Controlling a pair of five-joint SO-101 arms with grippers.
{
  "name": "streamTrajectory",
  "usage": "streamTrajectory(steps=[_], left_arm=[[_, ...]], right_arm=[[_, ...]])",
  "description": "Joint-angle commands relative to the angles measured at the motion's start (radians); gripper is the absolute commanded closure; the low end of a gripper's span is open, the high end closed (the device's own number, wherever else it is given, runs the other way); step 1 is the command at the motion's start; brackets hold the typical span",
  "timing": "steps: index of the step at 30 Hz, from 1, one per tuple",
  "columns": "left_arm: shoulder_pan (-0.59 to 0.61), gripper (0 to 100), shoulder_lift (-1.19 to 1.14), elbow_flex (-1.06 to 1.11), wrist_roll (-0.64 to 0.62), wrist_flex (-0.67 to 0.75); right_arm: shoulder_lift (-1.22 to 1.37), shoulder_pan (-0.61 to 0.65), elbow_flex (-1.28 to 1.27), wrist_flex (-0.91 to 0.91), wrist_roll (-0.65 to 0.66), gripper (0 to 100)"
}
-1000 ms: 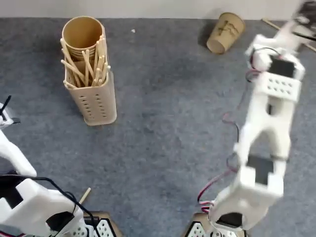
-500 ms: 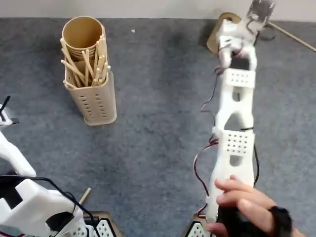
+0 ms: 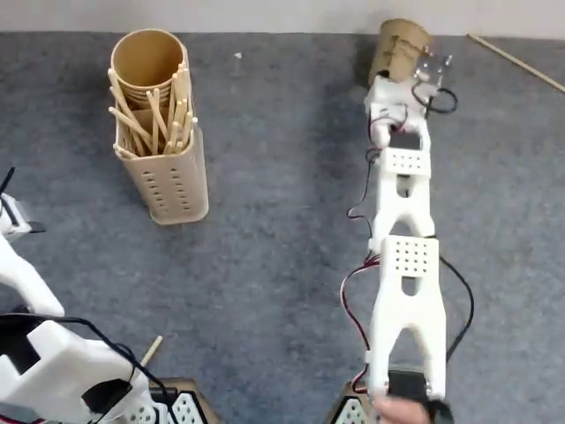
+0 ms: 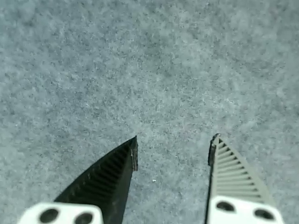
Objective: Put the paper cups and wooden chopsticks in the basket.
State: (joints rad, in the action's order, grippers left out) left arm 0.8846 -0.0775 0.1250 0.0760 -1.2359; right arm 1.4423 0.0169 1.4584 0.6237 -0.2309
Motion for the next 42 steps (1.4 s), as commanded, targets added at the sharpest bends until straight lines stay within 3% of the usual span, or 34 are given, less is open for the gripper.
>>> streamTrajectory(steps=[1,4,8,12,17,23,35,42], left_arm=[[0.004,74,0.031,-0.048,-0.006,-0.003],[0.004,74,0.031,-0.058,-0.008,0.002],[0.002,74,0.031,-0.058,-0.006,0.003],[-0.019,74,0.031,-0.058,-0.006,0.003],[-0.024,74,0.031,-0.056,-0.008,0.002],[-0.024,74,0.031,-0.056,-0.008,0.002],[-0.016,74,0.031,-0.056,-0.006,0.003],[-0.016,74,0.031,-0.056,-0.006,0.003]], right_arm=[[-0.053,0.022,0.232,0.498,-0.061,81.7],[-0.093,0.042,0.371,0.808,-0.084,81.7],[-0.274,0.01,0.312,1.109,-0.086,81.7],[-0.519,-0.113,0.311,1.125,-0.086,81.7],[-0.723,-0.193,0.3,1.036,-0.08,81.7],[-0.725,-0.133,0.236,0.914,0.012,81.7],[-0.628,-0.091,-0.375,0.14,-0.094,81.7],[-0.484,-0.05,-0.414,0.113,-0.092,81.7]])
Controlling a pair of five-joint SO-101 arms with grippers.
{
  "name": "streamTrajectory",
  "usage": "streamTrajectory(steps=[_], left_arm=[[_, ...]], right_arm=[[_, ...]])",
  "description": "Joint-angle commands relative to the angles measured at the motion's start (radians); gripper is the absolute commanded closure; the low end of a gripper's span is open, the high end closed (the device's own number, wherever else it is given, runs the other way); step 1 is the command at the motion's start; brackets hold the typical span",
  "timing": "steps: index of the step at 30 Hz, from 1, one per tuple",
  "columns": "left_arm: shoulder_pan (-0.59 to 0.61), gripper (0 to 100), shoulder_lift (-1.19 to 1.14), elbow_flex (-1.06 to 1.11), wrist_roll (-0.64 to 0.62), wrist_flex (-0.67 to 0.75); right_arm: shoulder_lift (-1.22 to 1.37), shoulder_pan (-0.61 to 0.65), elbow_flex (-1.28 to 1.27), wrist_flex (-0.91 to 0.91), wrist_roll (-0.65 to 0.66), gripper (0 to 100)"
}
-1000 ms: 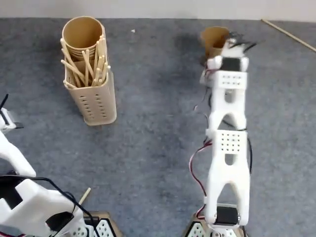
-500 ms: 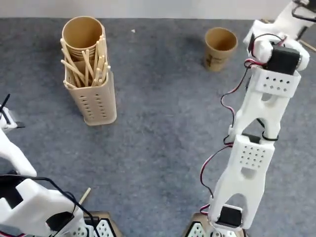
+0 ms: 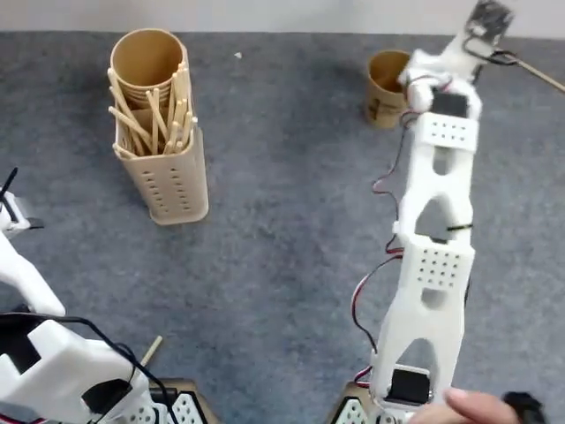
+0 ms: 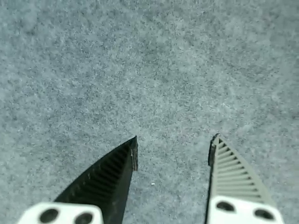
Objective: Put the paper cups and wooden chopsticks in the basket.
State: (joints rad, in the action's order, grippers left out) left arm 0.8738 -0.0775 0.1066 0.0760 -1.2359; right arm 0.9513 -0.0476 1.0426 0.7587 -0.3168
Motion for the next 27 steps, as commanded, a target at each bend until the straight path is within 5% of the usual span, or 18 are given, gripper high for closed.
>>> streamTrajectory(steps=[1,5,8,12,18,22,27], left_arm=[[-0.005,74,0.031,-0.038,-0.006,0.003],[-0.004,74,0.031,-0.031,-0.006,0.002],[-0.004,74,0.031,-0.03,-0.006,0.0],[-0.007,74,0.031,-0.03,-0.006,0.002],[-0.013,74,0.031,-0.028,-0.008,0.0],[-0.013,74,0.031,-0.028,-0.008,-0.003],[-0.004,74,0.031,-0.028,-0.006,-0.005]], right_arm=[[0.025,0.018,0.004,-0.022,-0.006,81.7],[0.084,0.019,0.004,-0.021,0.005,83.4],[0.104,0.008,0.004,-0.021,0.095,98.7],[0.05,-0.03,0.028,-0.002,0.19,99.6],[-0.188,-0.067,0.305,0.404,0.192,99.3],[-0.355,0.053,0.538,0.69,0.19,99.3],[-0.521,0.357,0.727,0.862,0.198,99.3]])
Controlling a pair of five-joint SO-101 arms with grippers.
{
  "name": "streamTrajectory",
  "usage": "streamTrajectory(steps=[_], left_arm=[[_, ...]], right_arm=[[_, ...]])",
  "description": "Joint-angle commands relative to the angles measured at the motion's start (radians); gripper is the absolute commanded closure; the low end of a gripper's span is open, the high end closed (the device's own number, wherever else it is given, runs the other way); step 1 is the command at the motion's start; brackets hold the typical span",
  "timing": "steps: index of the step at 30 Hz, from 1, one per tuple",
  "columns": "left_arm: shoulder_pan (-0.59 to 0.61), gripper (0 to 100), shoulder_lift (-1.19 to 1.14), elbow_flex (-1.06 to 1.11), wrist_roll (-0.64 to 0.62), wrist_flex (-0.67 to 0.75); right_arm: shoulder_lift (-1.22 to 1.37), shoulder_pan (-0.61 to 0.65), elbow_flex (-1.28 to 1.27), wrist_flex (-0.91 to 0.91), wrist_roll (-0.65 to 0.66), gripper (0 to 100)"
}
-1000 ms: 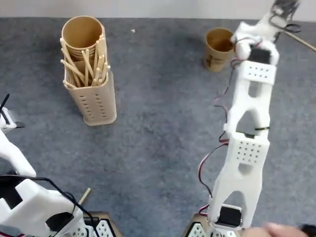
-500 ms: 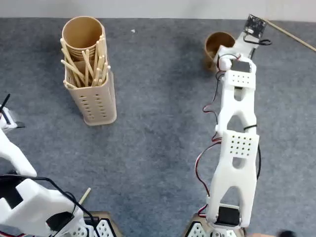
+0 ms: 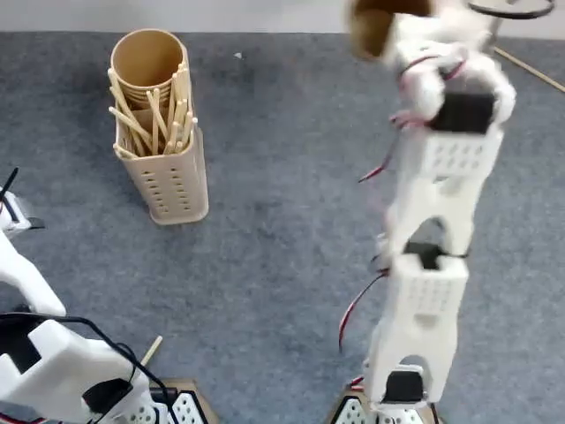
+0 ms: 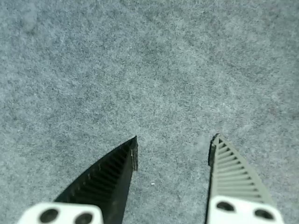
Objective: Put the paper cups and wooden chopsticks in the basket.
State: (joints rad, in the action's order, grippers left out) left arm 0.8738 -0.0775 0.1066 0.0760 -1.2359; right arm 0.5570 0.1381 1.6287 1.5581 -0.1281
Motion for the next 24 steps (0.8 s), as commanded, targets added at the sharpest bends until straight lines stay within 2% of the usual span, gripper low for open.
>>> streamTrajectory(steps=[1,5,7,11,20,24], left_arm=[[-0.004,74,0.031,-0.028,-0.006,-0.005],[-0.004,74,0.03,-0.028,-0.006,-0.005],[-0.004,74,0.027,-0.028,-0.006,0.002],[-0.012,74,0.03,-0.028,-0.006,-0.003],[-0.004,74,0.024,-0.027,-0.006,-0.005],[0.01,74,0.022,-0.027,-0.006,-0.003]], right_arm=[[-0.139,0.245,0.137,0.061,0.009,99.3],[-0.139,0.476,0.096,0.05,0.011,99.3],[-0.134,0.533,0.048,0.024,0.011,99.3],[-0.088,0.552,-0.018,-0.11,0.008,99.3],[0.165,0.55,-0.033,-0.558,0.009,99.3],[0.295,0.549,-0.033,-0.639,0.011,99.2]])
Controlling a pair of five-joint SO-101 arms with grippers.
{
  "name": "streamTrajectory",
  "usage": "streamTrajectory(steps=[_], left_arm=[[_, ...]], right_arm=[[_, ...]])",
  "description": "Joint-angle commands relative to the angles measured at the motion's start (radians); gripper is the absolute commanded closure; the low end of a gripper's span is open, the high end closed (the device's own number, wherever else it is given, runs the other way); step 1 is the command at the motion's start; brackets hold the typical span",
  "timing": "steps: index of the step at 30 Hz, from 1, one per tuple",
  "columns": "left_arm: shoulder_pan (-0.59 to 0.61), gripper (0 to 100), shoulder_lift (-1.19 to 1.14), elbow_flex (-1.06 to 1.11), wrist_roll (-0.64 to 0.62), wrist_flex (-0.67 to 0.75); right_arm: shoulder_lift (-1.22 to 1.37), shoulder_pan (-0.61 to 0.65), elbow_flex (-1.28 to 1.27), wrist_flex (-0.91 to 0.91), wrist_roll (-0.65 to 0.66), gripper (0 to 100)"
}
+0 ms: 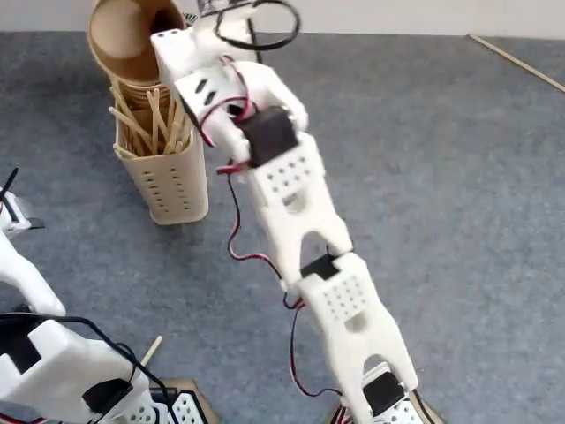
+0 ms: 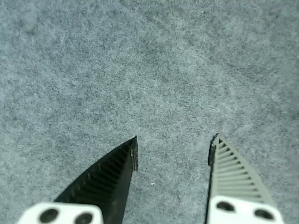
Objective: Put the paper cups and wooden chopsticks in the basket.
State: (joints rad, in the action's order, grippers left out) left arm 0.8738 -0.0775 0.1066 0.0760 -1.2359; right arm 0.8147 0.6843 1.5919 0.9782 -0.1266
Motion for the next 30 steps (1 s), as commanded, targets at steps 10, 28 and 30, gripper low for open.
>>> streamTrajectory(steps=[10,28,30], left_arm=[[0.004,74,0.022,-0.025,-0.006,-0.005],[0.004,74,0.022,-0.025,-0.006,-0.005],[0.004,74,0.022,-0.025,-0.006,-0.005]], right_arm=[[0.093,-0.082,0.013,-0.062,0.106,94.7],[0.019,-0.045,0.125,-0.061,-0.031,86.4],[-0.001,-0.045,0.137,-0.059,-0.028,86.4]])
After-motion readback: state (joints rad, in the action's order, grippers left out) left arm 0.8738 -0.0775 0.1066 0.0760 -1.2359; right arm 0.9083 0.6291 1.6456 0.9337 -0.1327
